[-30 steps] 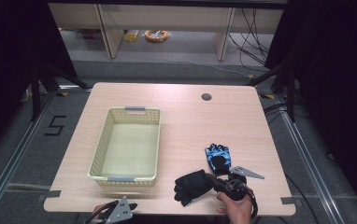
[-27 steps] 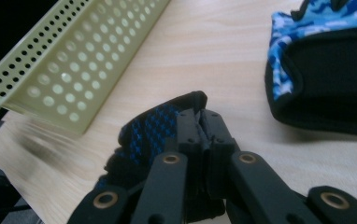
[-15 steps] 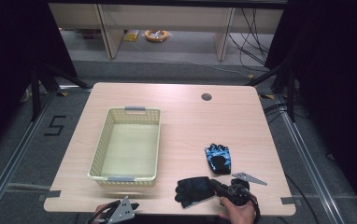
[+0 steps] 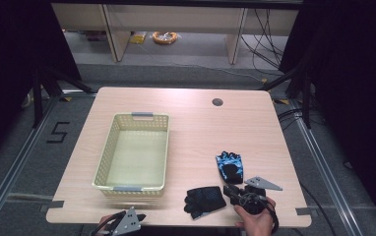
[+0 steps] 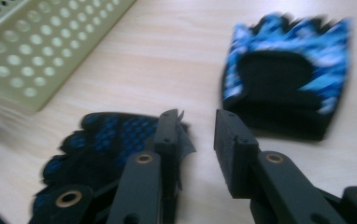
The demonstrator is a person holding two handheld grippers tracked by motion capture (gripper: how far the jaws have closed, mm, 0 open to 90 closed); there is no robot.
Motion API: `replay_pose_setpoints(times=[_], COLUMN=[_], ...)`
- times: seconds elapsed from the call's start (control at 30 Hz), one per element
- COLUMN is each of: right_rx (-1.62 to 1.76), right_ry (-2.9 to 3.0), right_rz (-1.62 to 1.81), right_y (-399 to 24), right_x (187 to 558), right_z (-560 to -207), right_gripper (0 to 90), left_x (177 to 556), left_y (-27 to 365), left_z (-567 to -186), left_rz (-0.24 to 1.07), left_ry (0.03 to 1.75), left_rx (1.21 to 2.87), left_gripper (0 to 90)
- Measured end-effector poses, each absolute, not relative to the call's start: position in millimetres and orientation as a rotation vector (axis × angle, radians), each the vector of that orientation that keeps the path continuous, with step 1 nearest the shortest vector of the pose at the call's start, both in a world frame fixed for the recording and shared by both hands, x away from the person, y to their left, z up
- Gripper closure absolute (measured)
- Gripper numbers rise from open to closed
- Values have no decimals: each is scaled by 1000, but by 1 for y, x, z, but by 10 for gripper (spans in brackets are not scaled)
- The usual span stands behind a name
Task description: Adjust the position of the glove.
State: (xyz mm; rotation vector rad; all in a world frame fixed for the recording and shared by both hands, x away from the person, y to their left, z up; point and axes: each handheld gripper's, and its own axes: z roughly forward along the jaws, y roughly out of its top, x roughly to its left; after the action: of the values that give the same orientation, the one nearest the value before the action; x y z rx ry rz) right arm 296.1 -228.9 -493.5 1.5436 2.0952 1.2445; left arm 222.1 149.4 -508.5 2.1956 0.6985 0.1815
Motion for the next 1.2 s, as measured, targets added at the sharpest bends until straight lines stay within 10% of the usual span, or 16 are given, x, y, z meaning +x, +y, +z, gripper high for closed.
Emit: replay_pose_setpoints(times=[1.2], right_rx=[1490], right_ry=[2078], right_rz=[945], right_y=[-273], right_x=[374], right_z=[-491], right_gripper=[542], left_x=[224], left_y=[151], left_z=[-508], left_rz=[187], left_ry=[679], left_rx=[2204], left_gripper=[170])
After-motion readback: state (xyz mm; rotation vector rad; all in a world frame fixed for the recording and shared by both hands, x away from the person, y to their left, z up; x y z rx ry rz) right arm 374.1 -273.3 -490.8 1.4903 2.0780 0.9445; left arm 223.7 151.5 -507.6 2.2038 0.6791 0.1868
